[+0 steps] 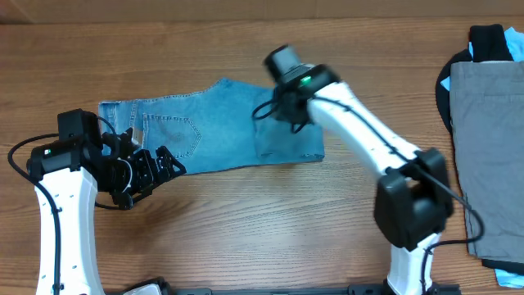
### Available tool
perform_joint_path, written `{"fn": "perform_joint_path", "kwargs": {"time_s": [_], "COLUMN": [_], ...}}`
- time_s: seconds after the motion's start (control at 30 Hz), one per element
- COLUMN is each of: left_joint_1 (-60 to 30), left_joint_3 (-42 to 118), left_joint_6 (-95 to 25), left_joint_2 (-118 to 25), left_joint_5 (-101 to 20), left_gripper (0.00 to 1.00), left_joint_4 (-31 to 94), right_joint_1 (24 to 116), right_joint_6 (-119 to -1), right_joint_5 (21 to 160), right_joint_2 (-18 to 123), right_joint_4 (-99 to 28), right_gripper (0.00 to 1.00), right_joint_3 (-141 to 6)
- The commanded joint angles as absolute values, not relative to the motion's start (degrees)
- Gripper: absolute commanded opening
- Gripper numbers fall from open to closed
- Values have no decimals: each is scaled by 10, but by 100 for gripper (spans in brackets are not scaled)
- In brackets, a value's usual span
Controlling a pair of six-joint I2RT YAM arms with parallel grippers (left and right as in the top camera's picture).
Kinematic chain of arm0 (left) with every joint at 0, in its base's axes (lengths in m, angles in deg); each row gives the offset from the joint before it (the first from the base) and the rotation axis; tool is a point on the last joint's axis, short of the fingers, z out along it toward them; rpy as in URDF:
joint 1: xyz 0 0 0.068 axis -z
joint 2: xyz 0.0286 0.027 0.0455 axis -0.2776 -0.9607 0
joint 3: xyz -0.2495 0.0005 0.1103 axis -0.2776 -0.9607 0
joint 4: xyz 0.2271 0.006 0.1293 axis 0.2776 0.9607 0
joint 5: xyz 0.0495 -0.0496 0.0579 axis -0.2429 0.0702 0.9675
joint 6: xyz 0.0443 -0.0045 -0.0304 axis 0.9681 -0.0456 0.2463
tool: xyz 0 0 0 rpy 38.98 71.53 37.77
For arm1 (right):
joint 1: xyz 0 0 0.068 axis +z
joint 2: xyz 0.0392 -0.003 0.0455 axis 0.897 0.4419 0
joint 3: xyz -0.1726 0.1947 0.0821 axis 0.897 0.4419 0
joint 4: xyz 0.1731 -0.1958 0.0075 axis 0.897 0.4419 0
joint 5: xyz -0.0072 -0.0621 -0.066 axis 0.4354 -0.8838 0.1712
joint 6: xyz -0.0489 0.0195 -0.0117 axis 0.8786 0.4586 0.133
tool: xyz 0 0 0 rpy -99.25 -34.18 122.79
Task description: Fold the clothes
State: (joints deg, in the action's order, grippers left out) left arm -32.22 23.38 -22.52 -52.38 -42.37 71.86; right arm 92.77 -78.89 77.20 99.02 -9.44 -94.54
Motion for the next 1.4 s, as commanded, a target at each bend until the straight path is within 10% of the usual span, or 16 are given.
{"fn": "perform_joint_path", "kwargs": {"time_s": [0.0, 0.63, 0.8, 1.37], "left_joint_1": [-321, -321, -321, -321], "left_joint_3": [231, 231, 231, 231], "left_joint_6": [-212, -212, -212, -212], "left_joint_2": [-528, -528, -528, -528], "left_joint_5": [-424, -424, -424, -425], "left_gripper": [100, 100, 100, 100], "left_joint_4": [714, 723, 722, 723], "right_joint_1": [910, 950, 920, 933], "right_joint_6": [-770, -790, -774, -787], "right_joint_5": [880, 922, 930, 960], "right_joint_2": [980, 975, 918, 1067], "right_joint_4": [-99, -172, -182, -353], "right_gripper": [4, 4, 41, 12], "right_joint_3": [-933, -816, -848, -840]}}
